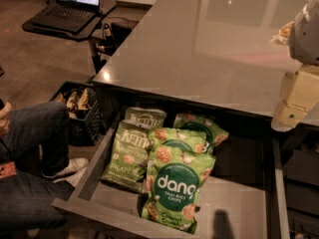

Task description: Pick green jalapeno chip bag from top drawer and place on counter

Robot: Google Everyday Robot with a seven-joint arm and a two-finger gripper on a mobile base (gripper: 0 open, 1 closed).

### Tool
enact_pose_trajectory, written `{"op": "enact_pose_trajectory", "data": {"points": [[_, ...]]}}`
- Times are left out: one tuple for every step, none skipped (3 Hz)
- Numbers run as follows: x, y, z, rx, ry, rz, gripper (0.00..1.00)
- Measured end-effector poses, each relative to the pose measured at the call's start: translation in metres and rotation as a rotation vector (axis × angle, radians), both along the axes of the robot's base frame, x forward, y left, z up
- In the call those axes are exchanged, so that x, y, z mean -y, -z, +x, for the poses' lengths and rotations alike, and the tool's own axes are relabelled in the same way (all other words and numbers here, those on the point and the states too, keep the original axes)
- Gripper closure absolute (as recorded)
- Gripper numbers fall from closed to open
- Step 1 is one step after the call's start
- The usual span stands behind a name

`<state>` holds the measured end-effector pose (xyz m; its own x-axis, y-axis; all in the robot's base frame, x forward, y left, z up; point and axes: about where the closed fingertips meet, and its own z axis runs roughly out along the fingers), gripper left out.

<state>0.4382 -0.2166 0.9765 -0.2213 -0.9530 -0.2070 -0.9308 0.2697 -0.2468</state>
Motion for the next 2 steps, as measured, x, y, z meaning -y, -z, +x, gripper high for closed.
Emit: {"op": "enact_pose_trajectory", "data": {"points": [[-0.004,-0.002,-0.002,0.007,0.000,-0.009,0.00],[-0.028,0.003,-0.013,-0.017,-0.002,-0.038,0.00]]}}
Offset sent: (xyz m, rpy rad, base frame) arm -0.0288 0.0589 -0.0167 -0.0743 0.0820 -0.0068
